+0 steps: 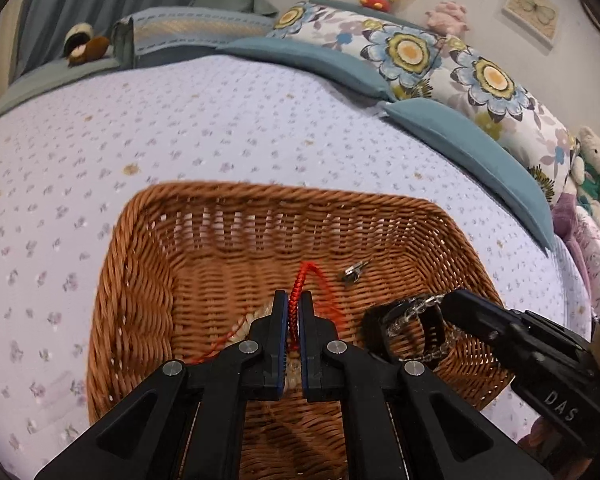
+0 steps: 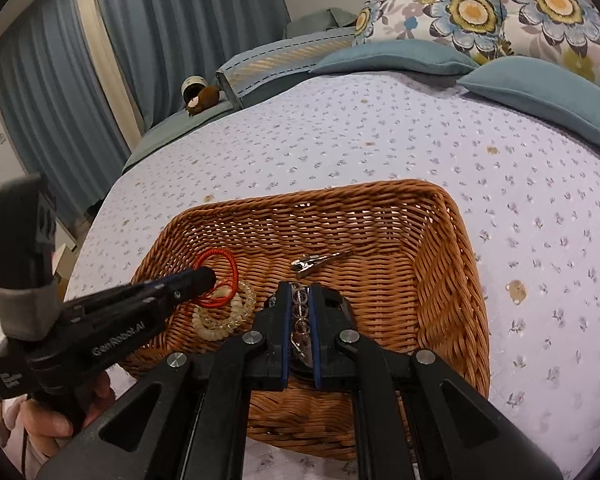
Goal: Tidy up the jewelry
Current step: 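Carry both bracelets into the wicker basket and open both tools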
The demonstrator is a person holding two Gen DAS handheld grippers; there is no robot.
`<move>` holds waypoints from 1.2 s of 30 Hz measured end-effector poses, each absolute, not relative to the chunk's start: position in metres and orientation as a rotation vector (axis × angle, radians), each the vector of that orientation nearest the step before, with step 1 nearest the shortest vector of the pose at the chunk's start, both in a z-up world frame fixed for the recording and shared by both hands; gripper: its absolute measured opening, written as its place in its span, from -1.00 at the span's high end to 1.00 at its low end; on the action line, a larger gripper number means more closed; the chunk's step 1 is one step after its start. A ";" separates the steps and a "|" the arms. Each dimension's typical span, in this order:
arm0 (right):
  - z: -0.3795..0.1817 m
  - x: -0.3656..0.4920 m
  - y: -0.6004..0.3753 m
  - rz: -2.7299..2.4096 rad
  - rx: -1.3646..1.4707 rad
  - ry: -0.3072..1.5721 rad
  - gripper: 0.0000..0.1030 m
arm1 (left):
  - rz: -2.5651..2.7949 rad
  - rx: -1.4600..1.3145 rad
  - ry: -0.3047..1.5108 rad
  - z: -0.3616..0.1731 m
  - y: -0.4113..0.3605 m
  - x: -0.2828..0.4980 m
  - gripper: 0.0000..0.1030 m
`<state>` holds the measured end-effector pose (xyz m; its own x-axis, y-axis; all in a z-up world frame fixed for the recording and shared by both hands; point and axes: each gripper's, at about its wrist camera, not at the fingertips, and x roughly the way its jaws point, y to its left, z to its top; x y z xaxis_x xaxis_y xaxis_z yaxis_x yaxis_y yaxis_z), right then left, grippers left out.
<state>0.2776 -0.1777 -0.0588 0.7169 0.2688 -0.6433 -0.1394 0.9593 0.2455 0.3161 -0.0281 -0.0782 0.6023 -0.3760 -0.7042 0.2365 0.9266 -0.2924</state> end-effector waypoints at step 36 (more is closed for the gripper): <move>-0.041 0.040 -0.189 0.275 0.102 0.714 0.13 | -0.366 -0.268 0.737 -0.013 0.044 0.044 -0.08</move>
